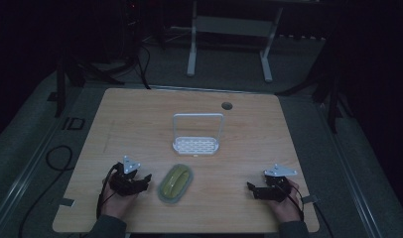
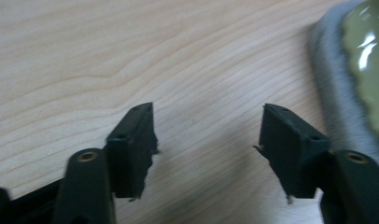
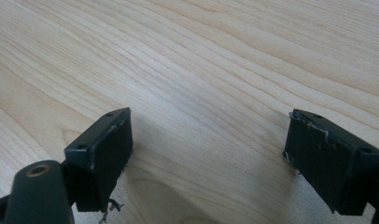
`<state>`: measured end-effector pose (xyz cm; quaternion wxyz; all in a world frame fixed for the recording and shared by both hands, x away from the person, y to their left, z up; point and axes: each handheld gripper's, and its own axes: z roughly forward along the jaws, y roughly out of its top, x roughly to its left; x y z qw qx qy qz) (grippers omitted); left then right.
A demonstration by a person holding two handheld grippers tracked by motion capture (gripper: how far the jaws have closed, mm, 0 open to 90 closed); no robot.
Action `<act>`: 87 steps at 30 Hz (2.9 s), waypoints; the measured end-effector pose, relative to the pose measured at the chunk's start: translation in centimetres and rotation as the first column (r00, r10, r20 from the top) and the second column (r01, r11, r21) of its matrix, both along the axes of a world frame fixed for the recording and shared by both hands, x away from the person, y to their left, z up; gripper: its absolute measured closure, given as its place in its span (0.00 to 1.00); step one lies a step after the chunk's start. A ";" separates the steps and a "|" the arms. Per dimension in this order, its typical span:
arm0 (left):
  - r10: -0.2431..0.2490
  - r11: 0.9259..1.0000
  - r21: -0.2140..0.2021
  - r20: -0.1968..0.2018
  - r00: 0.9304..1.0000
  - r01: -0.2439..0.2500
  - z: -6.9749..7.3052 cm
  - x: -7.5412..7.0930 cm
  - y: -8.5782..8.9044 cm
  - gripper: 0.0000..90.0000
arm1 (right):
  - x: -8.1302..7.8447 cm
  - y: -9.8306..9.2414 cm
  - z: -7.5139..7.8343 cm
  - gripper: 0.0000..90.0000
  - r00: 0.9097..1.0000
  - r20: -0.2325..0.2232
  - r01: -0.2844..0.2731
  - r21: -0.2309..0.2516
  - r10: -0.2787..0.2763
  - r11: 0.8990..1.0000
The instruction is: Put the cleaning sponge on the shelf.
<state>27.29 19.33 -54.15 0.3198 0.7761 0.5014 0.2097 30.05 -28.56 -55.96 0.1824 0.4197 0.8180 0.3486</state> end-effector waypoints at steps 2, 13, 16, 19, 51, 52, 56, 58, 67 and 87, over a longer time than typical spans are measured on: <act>0.001 1.000 -0.025 -0.001 1.000 -0.001 0.4 -0.1 0.1 0.44 | 0.0 0.0 0.0 0.16 1.000 0.000 0.000 0.000 0.000 1.000; 0.008 0.996 -0.084 -0.015 1.000 -0.009 2.2 -0.4 0.2 0.49 | 0.0 0.0 0.0 0.16 1.000 0.000 0.000 0.000 0.000 1.000; -0.020 0.995 -0.098 -0.006 1.000 0.019 3.1 -0.6 -0.2 0.55 | 0.0 0.0 0.0 0.16 1.000 0.000 0.000 0.000 0.000 1.000; -0.051 0.992 -0.113 0.008 0.999 0.052 3.8 -0.7 -0.7 0.63 | 0.0 0.0 0.0 0.16 1.000 0.000 0.000 0.000 0.000 1.000; -0.365 0.930 -0.082 -0.105 0.925 0.358 3.7 -3.1 -8.0 1.00 | 0.0 0.0 0.0 0.16 1.000 0.000 0.000 0.000 0.000 1.000; -0.358 0.933 -0.084 -0.106 0.928 0.350 3.6 -3.1 -7.8 1.00 | 0.0 0.0 0.0 0.16 1.000 0.000 0.000 0.000 0.000 1.000; -0.326 0.945 -0.069 -0.116 0.938 0.320 3.6 -2.9 -6.9 1.00 | 0.0 0.0 0.0 0.16 1.000 0.000 0.000 0.000 0.000 1.000; -0.311 0.950 -0.071 -0.115 0.944 0.304 3.6 -2.8 -6.4 1.00 | 0.0 0.0 0.0 0.16 1.000 0.000 0.000 0.000 0.000 1.000; -0.272 0.962 -0.045 -0.125 0.954 0.269 3.5 -1.9 -5.4 1.00 | 0.0 0.0 0.0 0.16 1.000 0.000 0.000 0.000 0.000 1.000; -0.375 0.926 -0.074 -0.055 0.925 0.371 7.5 -0.1 -3.6 0.76 | 0.0 0.0 0.0 0.16 1.000 0.000 0.000 0.000 0.000 1.000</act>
